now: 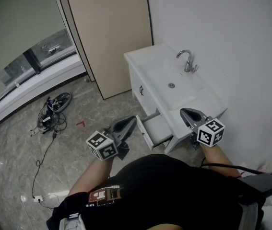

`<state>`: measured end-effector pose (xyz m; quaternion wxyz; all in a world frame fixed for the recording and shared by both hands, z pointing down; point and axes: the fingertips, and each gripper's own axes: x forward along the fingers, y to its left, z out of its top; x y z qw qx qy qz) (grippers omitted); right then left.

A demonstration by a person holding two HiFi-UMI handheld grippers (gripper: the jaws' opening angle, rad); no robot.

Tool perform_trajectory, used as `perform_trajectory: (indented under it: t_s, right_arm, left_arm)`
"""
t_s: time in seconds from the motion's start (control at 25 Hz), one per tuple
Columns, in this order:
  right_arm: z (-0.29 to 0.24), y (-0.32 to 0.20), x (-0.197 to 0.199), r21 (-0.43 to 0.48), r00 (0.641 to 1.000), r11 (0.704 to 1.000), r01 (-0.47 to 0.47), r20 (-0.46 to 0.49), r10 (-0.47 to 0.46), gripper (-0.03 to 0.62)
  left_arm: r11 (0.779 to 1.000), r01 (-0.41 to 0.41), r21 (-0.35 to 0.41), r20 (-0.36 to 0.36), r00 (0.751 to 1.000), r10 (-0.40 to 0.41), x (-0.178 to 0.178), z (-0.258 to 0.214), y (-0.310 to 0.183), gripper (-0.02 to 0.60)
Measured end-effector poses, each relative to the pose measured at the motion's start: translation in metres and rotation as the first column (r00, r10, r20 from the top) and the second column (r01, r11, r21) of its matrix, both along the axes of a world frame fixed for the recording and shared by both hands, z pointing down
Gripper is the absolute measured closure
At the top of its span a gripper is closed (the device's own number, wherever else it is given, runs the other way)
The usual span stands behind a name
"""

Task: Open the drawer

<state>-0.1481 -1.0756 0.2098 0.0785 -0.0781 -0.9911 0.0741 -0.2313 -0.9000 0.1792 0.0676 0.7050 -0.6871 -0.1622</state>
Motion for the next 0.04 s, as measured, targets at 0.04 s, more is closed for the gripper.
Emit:
perform_trajectory:
  t_s: [0.04]
  right_arm:
    - [0.0001,-0.0001,0.0001,0.0,1.0,1.0,0.0,0.001,0.0,0.595]
  left_arm:
    - [1.0,0.001,0.001,0.001,1.0,-0.001,-0.0002,-0.0003,0.0002,0.581]
